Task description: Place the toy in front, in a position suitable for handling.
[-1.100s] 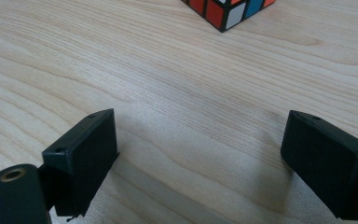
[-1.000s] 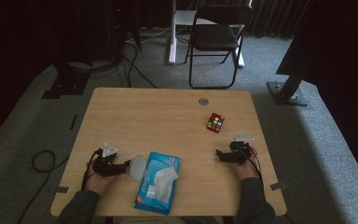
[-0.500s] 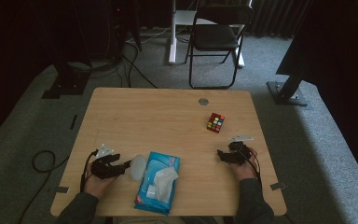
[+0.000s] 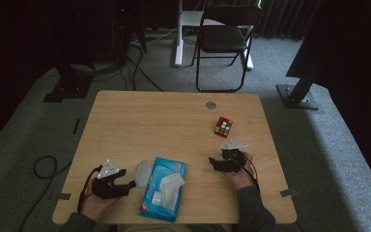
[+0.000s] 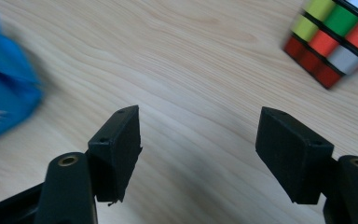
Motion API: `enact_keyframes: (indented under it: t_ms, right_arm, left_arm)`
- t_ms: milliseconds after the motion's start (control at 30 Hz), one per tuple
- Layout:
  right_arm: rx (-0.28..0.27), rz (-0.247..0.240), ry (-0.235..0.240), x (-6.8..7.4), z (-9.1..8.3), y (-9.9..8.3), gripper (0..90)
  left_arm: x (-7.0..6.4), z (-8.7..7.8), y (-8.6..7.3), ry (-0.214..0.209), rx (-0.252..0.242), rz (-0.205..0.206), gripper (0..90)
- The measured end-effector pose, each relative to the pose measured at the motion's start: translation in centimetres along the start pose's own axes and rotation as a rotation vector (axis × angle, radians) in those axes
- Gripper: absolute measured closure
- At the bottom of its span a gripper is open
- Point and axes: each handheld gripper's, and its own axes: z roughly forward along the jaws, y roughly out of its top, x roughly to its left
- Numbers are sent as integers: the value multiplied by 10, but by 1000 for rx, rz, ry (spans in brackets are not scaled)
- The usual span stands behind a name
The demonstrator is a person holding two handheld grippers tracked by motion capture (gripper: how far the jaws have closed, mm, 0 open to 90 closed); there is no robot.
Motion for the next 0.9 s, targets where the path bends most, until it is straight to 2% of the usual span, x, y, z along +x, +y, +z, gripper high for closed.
enact_keyframes:
  t_ms: [33,100,133,233,300,333,400,433,467,500,600,633,667,733,833,900]
  right_arm:
    - [-9,-20,19,9,-1,3,294]
    - [-15,-28,31,14,-1,4,291]
    - [-23,-37,63,22,-1,7,288]
    - [-24,-65,102,35,1,11,289]
    - [-17,-82,109,39,2,11,292]
    - [3,-111,123,47,6,12,307]
    - [19,-124,141,54,10,12,321]
    - [19,-124,141,54,10,12,321]
    - [27,-131,151,58,12,12,322]
    - [43,-154,158,63,15,12,326]
    - [58,-176,166,69,18,11,345]
    - [66,-184,179,70,19,11,370]
    - [75,-187,198,72,20,11,391]
    - [93,-205,213,77,22,12,441]
    - [96,-198,240,76,22,12,487]
    - [101,-202,252,76,21,11,511]
  left_arm:
    - [-5,-5,-5,-9,9,10,324]
    - [-7,-8,-7,-7,16,13,323]
    - [-12,-13,-11,-11,24,17,323]
    - [-19,-21,-18,-29,27,30,322]
    - [-22,-24,-20,-40,27,37,322]
    - [-26,-28,-23,-67,9,36,322]
    - [-30,-31,-25,-86,-3,39,321]
    - [-30,-31,-25,-86,-3,39,317]
    - [-34,-33,-26,-105,-3,51,317]
    - [-35,-33,-27,-114,-1,55,315]
    - [-41,-31,-28,-147,11,74,319]
    - [-43,-29,-27,-156,25,87,338]
    - [-46,-27,-27,-185,32,100,372]
    - [-50,-24,-26,-196,38,118,431]
    - [-50,-25,-26,-206,44,115,461]
    - [-52,-27,-28,-238,52,123,456]
